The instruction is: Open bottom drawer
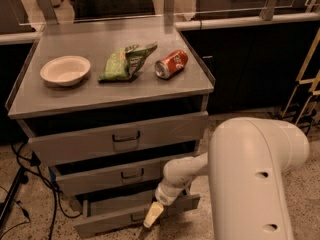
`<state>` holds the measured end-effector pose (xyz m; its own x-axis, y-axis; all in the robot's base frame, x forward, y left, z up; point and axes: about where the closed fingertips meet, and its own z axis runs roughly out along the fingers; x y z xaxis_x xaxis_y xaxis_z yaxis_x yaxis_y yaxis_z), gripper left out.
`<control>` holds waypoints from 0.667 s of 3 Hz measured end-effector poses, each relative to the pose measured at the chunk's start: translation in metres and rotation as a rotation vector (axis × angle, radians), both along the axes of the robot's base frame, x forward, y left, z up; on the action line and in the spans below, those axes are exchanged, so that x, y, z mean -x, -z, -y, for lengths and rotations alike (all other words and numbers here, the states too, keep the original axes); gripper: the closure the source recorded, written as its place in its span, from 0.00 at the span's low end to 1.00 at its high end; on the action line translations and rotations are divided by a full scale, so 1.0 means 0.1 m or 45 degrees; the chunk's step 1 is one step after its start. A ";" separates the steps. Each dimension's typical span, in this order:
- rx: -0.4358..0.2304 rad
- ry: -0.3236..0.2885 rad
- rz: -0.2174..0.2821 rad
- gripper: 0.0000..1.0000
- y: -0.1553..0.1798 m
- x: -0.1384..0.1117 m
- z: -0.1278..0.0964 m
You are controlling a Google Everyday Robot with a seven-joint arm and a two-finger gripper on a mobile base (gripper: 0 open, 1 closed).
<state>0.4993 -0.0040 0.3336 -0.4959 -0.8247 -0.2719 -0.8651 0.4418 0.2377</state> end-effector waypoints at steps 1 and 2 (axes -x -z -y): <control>-0.008 -0.025 -0.016 0.00 0.32 -0.30 -0.19; -0.007 -0.032 -0.026 0.00 0.57 -0.53 -0.26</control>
Offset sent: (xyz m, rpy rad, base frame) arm 0.0845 0.0338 -0.0835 0.0050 0.0215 0.0297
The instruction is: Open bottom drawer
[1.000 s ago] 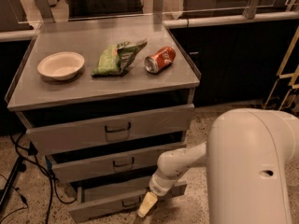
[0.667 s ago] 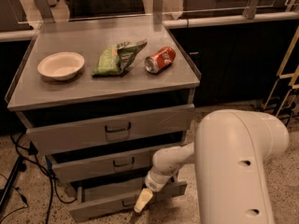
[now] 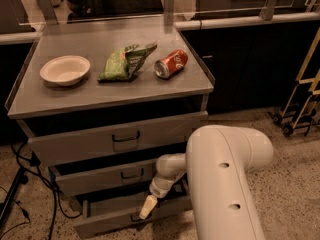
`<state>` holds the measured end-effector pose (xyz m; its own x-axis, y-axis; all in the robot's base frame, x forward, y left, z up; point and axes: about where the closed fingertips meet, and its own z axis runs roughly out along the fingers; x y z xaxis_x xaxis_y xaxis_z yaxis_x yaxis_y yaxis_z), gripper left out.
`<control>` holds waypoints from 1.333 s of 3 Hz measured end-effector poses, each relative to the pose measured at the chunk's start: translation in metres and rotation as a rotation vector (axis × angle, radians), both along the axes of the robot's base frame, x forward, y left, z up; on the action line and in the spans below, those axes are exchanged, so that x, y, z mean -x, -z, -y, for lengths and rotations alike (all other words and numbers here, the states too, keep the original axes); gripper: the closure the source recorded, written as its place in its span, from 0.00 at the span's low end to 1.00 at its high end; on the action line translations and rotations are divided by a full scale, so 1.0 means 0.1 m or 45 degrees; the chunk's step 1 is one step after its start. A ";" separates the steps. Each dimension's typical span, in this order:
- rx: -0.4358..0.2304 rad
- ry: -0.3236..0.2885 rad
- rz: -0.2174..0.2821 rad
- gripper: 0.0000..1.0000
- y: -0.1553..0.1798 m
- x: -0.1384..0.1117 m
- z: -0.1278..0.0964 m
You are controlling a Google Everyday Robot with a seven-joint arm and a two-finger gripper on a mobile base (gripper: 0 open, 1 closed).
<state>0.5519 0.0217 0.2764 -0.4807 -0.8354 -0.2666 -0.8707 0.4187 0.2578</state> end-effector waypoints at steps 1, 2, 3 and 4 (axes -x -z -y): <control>0.006 0.024 -0.029 0.00 0.24 -0.06 0.04; 0.014 0.088 -0.072 0.00 0.39 0.09 0.22; 0.028 0.181 -0.132 0.00 0.51 0.41 0.49; 0.039 0.262 -0.182 0.00 0.60 0.71 0.72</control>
Offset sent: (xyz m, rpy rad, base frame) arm -0.0367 -0.0481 -0.0576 -0.0233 0.1088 -0.1275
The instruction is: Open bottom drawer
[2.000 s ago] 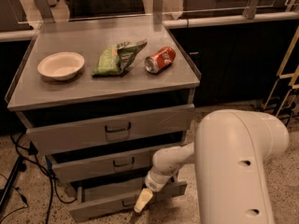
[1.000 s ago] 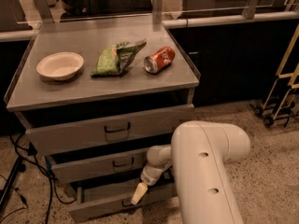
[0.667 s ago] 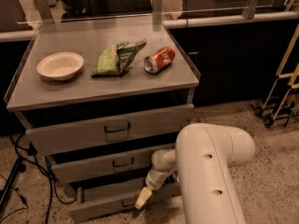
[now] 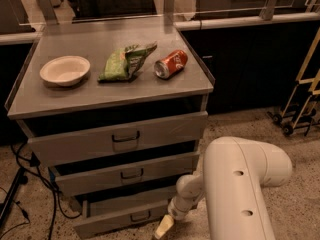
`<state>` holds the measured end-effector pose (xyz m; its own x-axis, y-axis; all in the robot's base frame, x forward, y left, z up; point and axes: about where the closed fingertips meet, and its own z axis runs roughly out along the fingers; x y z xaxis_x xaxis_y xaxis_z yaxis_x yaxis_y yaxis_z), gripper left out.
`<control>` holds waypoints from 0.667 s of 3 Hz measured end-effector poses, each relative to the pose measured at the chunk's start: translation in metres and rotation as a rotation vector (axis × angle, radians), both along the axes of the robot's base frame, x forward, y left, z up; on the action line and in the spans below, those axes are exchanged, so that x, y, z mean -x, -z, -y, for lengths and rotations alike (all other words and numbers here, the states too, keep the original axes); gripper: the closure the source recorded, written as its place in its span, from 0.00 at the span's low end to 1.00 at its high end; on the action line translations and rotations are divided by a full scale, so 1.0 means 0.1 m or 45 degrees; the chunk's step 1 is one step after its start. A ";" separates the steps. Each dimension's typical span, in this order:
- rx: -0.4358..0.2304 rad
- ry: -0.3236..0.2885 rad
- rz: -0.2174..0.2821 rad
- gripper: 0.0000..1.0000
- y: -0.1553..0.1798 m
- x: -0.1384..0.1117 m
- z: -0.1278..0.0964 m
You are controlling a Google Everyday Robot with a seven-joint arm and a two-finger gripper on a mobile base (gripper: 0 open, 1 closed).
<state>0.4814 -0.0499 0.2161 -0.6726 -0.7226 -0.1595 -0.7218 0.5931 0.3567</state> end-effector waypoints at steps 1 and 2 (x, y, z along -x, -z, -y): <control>-0.011 0.007 -0.007 0.00 0.03 0.07 0.02; -0.022 -0.005 0.036 0.00 -0.07 -0.05 -0.04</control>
Offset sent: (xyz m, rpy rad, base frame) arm 0.0232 0.0080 0.0223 0.0285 -0.0775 0.0107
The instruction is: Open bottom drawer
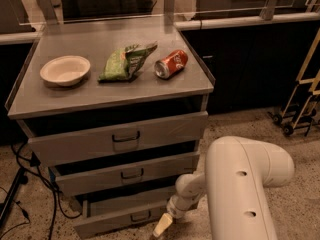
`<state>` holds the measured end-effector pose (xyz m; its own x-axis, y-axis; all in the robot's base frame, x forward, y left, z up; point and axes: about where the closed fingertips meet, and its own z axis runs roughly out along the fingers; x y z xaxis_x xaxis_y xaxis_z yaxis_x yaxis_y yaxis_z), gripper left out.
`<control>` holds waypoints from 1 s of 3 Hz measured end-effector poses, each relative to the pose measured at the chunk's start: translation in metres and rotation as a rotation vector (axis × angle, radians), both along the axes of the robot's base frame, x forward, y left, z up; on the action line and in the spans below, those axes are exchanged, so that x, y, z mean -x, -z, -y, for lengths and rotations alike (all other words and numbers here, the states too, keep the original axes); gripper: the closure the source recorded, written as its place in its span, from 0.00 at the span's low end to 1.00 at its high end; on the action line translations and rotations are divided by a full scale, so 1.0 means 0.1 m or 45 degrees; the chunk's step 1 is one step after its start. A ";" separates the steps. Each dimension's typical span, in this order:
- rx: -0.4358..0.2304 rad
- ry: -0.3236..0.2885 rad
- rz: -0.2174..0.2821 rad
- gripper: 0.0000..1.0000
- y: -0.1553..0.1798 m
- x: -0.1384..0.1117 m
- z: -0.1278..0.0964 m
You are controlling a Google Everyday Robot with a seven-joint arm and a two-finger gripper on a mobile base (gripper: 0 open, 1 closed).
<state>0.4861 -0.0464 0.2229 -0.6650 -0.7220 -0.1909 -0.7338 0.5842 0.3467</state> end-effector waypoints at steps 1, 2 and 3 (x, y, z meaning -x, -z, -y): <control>-0.003 -0.057 0.056 0.00 -0.01 -0.57 -0.17; -0.002 -0.055 0.064 0.00 0.00 -0.66 -0.18; 0.030 -0.063 0.014 0.00 0.19 -0.56 -0.14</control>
Offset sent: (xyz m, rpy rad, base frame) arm 0.0951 0.0229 -0.0039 -0.0026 -0.0586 0.0523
